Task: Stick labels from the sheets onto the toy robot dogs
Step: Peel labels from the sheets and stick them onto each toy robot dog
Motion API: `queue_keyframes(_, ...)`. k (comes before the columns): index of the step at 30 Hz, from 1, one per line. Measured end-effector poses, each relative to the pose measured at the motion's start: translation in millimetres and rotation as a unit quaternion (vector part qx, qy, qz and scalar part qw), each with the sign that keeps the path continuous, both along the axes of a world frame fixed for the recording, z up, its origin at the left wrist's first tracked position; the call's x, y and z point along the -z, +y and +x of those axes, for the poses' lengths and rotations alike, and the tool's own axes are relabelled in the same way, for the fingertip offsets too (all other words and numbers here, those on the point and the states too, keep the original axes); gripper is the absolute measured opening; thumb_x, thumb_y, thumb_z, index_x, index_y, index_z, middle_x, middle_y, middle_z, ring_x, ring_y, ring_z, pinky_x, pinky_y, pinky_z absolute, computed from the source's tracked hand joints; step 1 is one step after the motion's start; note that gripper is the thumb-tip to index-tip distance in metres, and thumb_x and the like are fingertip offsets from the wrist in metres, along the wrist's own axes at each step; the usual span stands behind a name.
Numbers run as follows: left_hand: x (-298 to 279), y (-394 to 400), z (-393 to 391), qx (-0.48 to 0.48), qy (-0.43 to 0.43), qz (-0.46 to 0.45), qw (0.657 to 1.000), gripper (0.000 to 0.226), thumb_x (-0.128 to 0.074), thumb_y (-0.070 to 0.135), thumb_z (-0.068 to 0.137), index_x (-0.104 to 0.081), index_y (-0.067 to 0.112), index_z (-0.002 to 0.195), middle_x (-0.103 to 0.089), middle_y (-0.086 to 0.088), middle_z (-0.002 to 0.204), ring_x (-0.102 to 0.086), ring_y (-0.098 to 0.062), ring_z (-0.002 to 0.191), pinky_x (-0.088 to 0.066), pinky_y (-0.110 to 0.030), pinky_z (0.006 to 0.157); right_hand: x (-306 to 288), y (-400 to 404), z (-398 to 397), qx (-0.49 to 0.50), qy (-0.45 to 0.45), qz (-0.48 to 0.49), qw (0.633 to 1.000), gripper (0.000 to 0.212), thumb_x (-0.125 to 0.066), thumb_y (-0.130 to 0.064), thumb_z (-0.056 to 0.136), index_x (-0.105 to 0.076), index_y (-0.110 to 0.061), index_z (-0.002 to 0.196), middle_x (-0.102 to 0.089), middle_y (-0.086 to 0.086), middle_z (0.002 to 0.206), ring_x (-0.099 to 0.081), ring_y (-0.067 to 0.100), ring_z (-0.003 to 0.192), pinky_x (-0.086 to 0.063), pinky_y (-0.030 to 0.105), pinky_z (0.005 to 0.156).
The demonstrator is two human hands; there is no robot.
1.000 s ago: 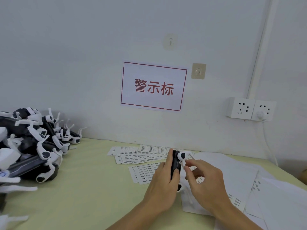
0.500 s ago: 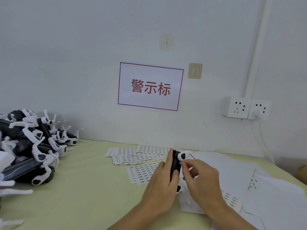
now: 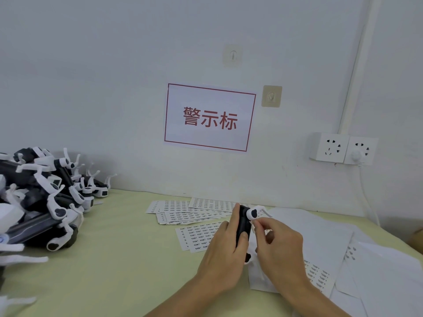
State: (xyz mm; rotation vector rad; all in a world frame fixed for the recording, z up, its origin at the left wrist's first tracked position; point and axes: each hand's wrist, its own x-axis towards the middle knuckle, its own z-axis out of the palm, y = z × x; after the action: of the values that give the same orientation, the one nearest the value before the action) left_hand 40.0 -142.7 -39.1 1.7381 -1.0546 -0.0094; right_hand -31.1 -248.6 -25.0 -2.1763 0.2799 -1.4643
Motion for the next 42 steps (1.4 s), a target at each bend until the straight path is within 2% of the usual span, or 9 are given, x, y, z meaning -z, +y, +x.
queue_keyframes(4, -2, 1, -1, -0.007, -0.001, 0.008, 1.0, 0.063, -0.028, 0.041, 0.098, -0.001, 0.053, 0.154, -0.048, 0.007, 0.11, -0.053, -0.011, 0.102, -0.053, -0.041, 0.091, -5, 6, 0, -0.017, 0.008, 0.095, 0.995, 0.04, -0.067, -0.013, 0.091, -0.06, -0.048, 0.071, -0.066, -0.023, 0.073, -0.06, 0.01, 0.044, -0.043, 0.011, 0.049)
queue_keyframes(9, -4, 2, -2, -0.017, 0.005, 0.007, 1.0, 0.061, -0.03, 0.038, 0.101, -0.004, 0.05, 0.155, -0.049, 0.006, 0.111, -0.053, -0.013, 0.102, -0.052, -0.042, 0.093, -9, 7, -2, -0.03, 0.016, 0.199, 0.979, 0.023, -0.065, -0.016, 0.093, -0.068, -0.026, 0.072, -0.068, -0.018, 0.07, -0.061, 0.012, 0.04, -0.045, 0.013, 0.046)
queue_keyframes(13, -7, 4, 2, -0.017, 0.08, -0.051, 0.995, 0.058, -0.035, 0.018, 0.106, -0.019, 0.047, 0.154, -0.049, 0.003, 0.093, -0.048, -0.004, 0.071, -0.046, -0.017, 0.064, -19, -16, -12, -0.028, -0.004, 0.269, 0.963, 0.016, -0.063, -0.014, 0.094, -0.07, -0.013, 0.079, -0.07, 0.001, 0.067, -0.063, 0.018, 0.04, -0.042, 0.009, 0.042)
queue_keyframes(18, -13, 8, 6, -0.035, 0.171, -0.117, 0.978, 0.069, -0.038, 0.012, 0.102, -0.05, 0.08, 0.095, -0.059, 0.029, 0.066, -0.05, 0.007, 0.054, -0.038, -0.008, 0.051, -27, -19, -20, -0.164, 0.063, 0.292, 0.94, 0.019, -0.065, -0.012, 0.093, -0.073, -0.013, 0.077, -0.071, 0.005, 0.072, -0.064, 0.026, 0.049, -0.052, 0.026, 0.049)
queue_keyframes(23, -20, 8, 8, -0.107, 0.184, -0.101, 0.972, 0.056, -0.044, 0.015, 0.1, -0.059, 0.064, 0.079, -0.057, 0.009, 0.088, -0.056, 0.008, 0.059, -0.04, -0.006, 0.049, -27, -13, -17, -0.227, 0.101, 0.346, 0.905, 0.016, -0.067, -0.012, 0.092, -0.076, -0.012, 0.078, -0.071, 0.01, 0.077, -0.065, 0.028, 0.054, -0.051, 0.027, 0.05)
queue_keyframes(28, -17, 12, 19, -0.215, 0.021, -0.051, 0.975, 0.034, -0.051, 0.022, 0.101, -0.055, 0.03, 0.133, -0.044, 0.009, 0.116, -0.04, -0.009, 0.119, -0.03, -0.025, 0.101, -26, -15, -18, -0.216, 0.104, 0.345, 0.908, 0.017, -0.068, -0.012, 0.091, -0.076, -0.015, 0.076, -0.071, 0.01, 0.075, -0.064, 0.024, 0.055, -0.05, 0.027, 0.051)
queue_keyframes(33, -38, 11, 1, -0.136, -0.059, -0.1, 0.984, 0.013, -0.064, 0.017, 0.094, -0.069, 0.027, 0.087, -0.061, 0.016, 0.09, -0.048, -0.003, 0.1, -0.037, -0.022, 0.087, -27, -14, -18, -0.215, 0.1, 0.314, 0.919, 0.018, -0.069, -0.014, 0.09, -0.075, -0.019, 0.074, -0.068, 0.006, 0.071, -0.062, 0.02, 0.056, -0.048, 0.025, 0.052)
queue_keyframes(36, -45, 3, -14, -0.061, -0.019, -0.096, 0.993, 0.009, -0.069, 0.02, 0.091, -0.075, 0.023, 0.084, -0.067, 0.018, 0.082, -0.058, -0.004, 0.087, -0.045, -0.019, 0.076, -29, -12, -18, -0.226, 0.091, 0.297, 0.923, 0.02, -0.067, -0.013, 0.091, -0.075, -0.02, 0.075, -0.068, 0.005, 0.07, -0.061, 0.019, 0.057, -0.047, 0.023, 0.053)
queue_keyframes(42, -49, -1, -16, -0.097, 0.086, -0.127, 0.983, 0.016, -0.071, 0.011, 0.089, -0.078, 0.021, 0.078, -0.072, 0.009, 0.069, -0.065, -0.008, 0.067, -0.049, -0.017, 0.061, -32, -8, -18, -0.212, 0.053, 0.285, 0.933, 0.018, -0.07, -0.011, 0.089, -0.076, -0.017, 0.073, -0.068, 0.001, 0.066, -0.062, 0.018, 0.055, -0.047, 0.021, 0.051)
